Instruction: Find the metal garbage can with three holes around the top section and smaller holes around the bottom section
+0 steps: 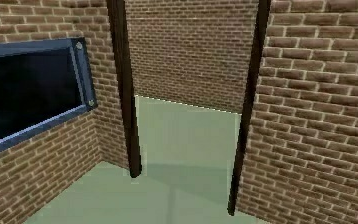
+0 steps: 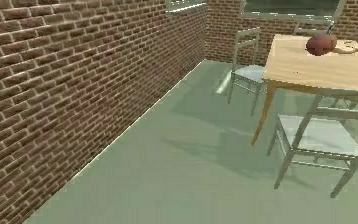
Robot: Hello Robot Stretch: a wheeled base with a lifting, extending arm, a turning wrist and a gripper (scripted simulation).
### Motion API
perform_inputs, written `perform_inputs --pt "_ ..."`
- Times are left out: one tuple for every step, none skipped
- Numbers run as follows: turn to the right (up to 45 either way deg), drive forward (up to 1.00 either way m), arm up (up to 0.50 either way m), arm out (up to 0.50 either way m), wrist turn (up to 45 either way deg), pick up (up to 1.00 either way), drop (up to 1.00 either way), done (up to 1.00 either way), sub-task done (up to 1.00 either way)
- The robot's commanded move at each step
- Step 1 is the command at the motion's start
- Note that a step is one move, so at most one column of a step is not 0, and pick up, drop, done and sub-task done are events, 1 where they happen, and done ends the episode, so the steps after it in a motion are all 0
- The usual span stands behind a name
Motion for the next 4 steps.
perform_inputs --pt "0.0 1.0 0.0 0.0 0.0 0.0 0.0 0.0 0.0" --pt "9.0 0.0 0.0 0.0 0.0 0.0 0.0 0.0 0.0" --pt "0.0 0.2 0.0 0.0 0.0 0.0 0.0 0.0 0.0" --pt "-18.0 0.0 0.0 0.0 0.0 0.0 0.0 0.0 0.0"
